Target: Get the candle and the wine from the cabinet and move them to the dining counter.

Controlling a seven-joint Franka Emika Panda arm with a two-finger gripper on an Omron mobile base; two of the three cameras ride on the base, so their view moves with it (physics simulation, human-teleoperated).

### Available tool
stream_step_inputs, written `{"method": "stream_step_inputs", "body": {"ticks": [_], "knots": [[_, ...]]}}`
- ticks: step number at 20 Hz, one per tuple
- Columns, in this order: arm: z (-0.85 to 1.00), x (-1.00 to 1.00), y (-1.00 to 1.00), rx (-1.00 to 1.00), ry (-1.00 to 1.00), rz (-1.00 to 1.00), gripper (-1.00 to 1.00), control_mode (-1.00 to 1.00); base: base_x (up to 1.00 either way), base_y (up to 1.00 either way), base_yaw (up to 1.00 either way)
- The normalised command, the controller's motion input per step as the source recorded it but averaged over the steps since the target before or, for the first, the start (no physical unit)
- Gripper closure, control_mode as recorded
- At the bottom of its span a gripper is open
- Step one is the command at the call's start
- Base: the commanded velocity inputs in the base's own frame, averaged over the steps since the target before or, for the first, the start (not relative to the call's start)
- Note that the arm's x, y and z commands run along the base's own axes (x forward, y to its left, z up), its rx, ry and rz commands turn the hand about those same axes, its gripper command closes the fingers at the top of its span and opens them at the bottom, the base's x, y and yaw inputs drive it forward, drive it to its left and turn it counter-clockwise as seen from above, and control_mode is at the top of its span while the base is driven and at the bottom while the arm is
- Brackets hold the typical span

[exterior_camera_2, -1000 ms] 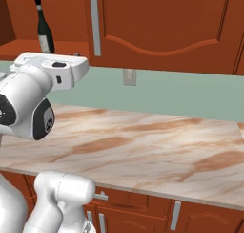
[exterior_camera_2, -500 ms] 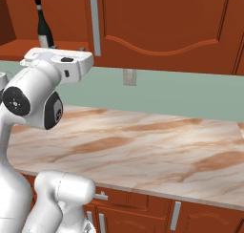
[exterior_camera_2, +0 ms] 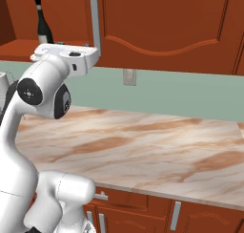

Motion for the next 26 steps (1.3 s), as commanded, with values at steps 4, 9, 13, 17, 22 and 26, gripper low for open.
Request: {"method": "stream_step_inputs", "body": {"ticks": [4,9,13,17,22,26], "knots": [[0.00,0.41,0.00,0.00,0.00,0.00,-1.00,-1.00,0.00,0.00,0.00],[0.00,0.37,0.00,0.00,0.00,0.00,-1.00,-1.00,0.00,0.00,0.00],[0.00,0.33,0.00,0.00,0.00,0.00,-1.00,-1.00,0.00,0.00,0.00],[0.00,0.35,0.00,0.00,0.00,0.00,-1.00,-1.00,0.00,0.00,0.00],[0.00,0.37,0.00,0.00,0.00,0.00,-1.00,-1.00,0.00,0.00,0.00],[0.00,0.35,-0.09,0.00,0.00,0.00,-1.00,-1.00,0.00,0.00,0.00]]}}
